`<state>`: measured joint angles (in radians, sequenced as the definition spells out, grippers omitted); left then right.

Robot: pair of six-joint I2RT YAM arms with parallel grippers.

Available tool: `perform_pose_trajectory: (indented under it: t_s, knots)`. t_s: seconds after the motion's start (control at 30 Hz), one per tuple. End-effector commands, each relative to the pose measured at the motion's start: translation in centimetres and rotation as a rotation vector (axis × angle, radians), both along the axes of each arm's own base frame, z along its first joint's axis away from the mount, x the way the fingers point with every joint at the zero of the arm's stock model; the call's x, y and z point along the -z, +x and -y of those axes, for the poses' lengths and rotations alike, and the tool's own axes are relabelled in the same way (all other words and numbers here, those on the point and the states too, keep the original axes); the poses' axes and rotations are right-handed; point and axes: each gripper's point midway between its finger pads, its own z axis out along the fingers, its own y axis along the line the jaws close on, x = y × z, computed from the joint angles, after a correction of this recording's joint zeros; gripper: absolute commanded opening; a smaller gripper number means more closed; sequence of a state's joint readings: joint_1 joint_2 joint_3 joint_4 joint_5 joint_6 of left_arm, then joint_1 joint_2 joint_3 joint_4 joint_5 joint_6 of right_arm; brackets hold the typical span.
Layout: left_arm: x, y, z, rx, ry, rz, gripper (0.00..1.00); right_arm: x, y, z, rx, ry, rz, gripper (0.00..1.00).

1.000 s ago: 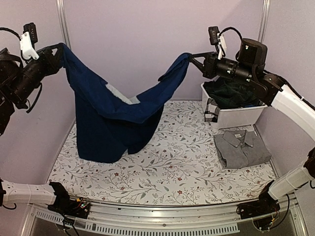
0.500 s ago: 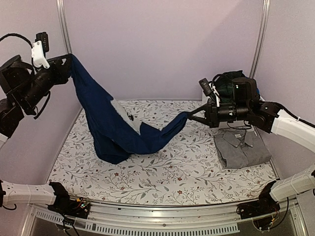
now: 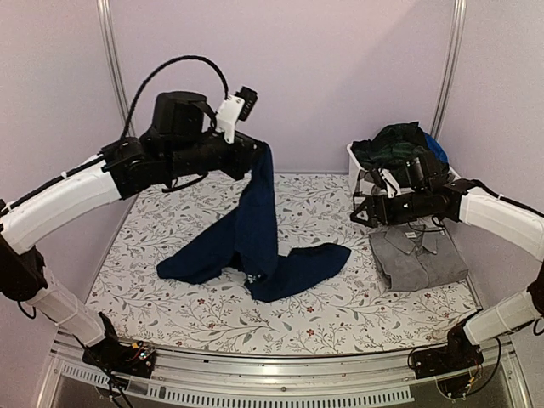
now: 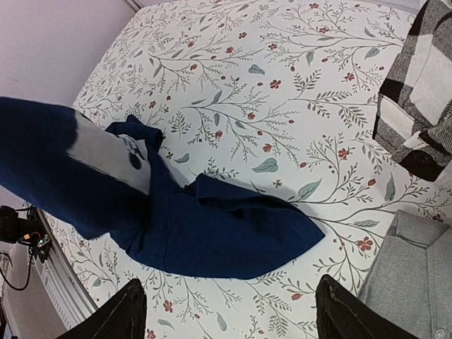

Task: Fold and stack the mixed laundry pile
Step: Pass from the right arm to the left, then pick up the crumpled T-shirt from the center of the board.

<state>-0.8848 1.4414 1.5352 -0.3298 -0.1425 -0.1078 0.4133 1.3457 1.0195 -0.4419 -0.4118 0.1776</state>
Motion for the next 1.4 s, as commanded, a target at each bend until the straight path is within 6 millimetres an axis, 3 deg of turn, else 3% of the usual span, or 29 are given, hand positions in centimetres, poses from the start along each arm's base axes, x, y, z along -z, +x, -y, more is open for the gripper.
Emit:
perform_pose_trajectory:
  t_s: [0.0, 0.13, 0.27, 0.33, 0.4, 0.5, 0.57, 0.67, 0.77, 0.87, 1.07, 1.2, 1.3, 1.37]
  knots:
    - [6.9, -3.0, 5.0, 0.153, 0.097, -0.162, 0.0, -4.1, -1.0, -0.2, -0.029, 0.032, 0.129, 0.82]
    - [10.3, -3.6, 7.7, 0.203, 0.079, -0.266, 0.0, -6.0, -3.3, -2.5, -0.181, 0.198, 0.179, 0.77]
    - [11.1, -2.2, 9.1, 0.192, 0.093, -0.275, 0.0, -4.7, -5.2, -4.5, -0.257, 0.266, 0.141, 0.75]
    - [9.2, 0.1, 8.1, 0.081, 0.108, -0.212, 0.0, -3.6, -5.6, -5.6, -0.281, 0.248, 0.122, 0.76]
    - [6.0, 1.6, 6.6, 0.028, 0.054, -0.162, 0.0, -2.5, -5.8, -6.7, -0.302, 0.224, 0.122, 0.81]
    - [1.5, 2.6, 3.4, -0.008, -0.069, -0.099, 0.0, -1.6, -5.4, -8.2, -0.316, 0.207, 0.163, 0.87]
    - [-1.0, 3.1, 1.0, -0.041, -0.125, -0.066, 0.0, 0.1, -5.1, -9.1, -0.318, 0.181, 0.162, 0.9]
    - [-4.1, 3.5, -2.2, -0.061, -0.185, -0.025, 0.0, 2.3, -4.3, -10.6, -0.327, 0.113, 0.205, 0.95]
    - [-6.5, 3.4, -4.6, -0.064, -0.221, 0.011, 0.0, 5.1, -2.6, -10.9, -0.332, -0.065, 0.294, 0.96]
    - [-7.5, 3.8, -6.6, -0.091, -0.231, 0.026, 0.0, 7.4, -1.7, -11.0, -0.393, -0.171, 0.339, 0.97]
    - [-8.3, 4.0, -9.0, -0.108, -0.279, 0.037, 0.0, 11.6, -3.7, -15.0, -0.582, -0.269, 0.375, 0.98]
    - [-9.1, 4.1, -10.2, -0.127, -0.31, 0.048, 0.0, 15.5, -2.6, -17.2, -0.62, -0.383, 0.369, 0.98]
    - [-9.5, 4.1, -11.0, -0.143, -0.325, 0.055, 0.0, 17.0, -1.7, -18.2, -0.621, -0.438, 0.388, 0.98]
    - [-9.7, 4.2, -11.9, -0.168, -0.333, 0.058, 0.0, 18.0, -0.3, -18.2, -0.579, -0.507, 0.406, 0.9]
